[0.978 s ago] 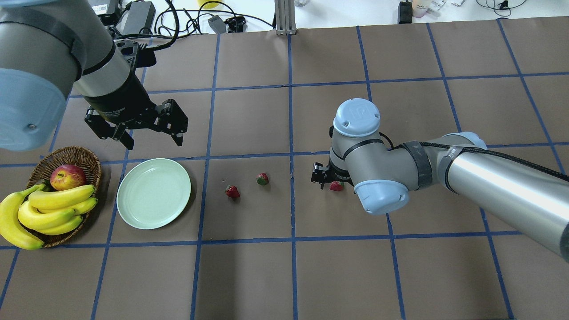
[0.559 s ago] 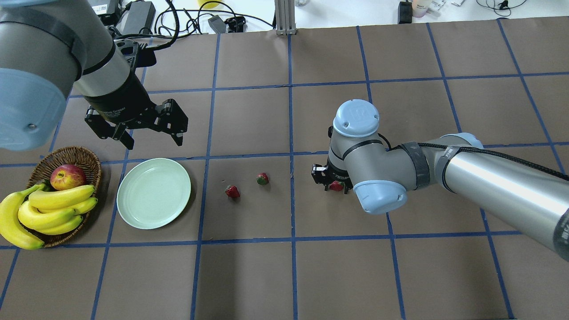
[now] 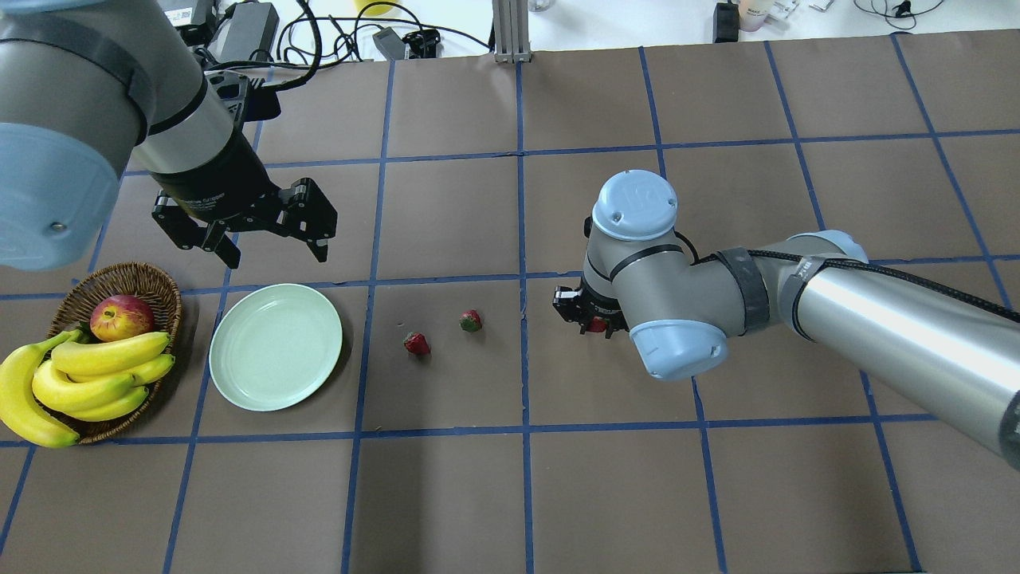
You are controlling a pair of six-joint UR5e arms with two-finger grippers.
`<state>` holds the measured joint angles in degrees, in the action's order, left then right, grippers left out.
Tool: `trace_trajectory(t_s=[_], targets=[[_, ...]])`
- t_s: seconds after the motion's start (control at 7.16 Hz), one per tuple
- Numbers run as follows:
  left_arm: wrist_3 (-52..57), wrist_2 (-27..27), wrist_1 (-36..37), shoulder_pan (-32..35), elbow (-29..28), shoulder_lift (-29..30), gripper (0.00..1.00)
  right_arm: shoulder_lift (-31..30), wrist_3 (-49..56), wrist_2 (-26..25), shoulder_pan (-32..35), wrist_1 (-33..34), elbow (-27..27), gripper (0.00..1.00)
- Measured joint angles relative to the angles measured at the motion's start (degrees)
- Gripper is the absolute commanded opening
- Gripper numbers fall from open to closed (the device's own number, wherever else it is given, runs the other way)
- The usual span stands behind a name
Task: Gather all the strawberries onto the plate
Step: 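Move the right gripper to the last strawberry and grasp it, then carry the strawberry toward the plate and release it near the others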
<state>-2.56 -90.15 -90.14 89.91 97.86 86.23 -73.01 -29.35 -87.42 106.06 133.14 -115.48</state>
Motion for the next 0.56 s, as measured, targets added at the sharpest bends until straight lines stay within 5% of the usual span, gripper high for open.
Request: trace_trajectory(t_s=[0.56], targets=[[0.1, -0.1, 0.1, -0.1, -0.1, -0.1, 1.00, 1.0, -18.0, 1.9, 14.8, -3.1, 6.8, 0.13]])
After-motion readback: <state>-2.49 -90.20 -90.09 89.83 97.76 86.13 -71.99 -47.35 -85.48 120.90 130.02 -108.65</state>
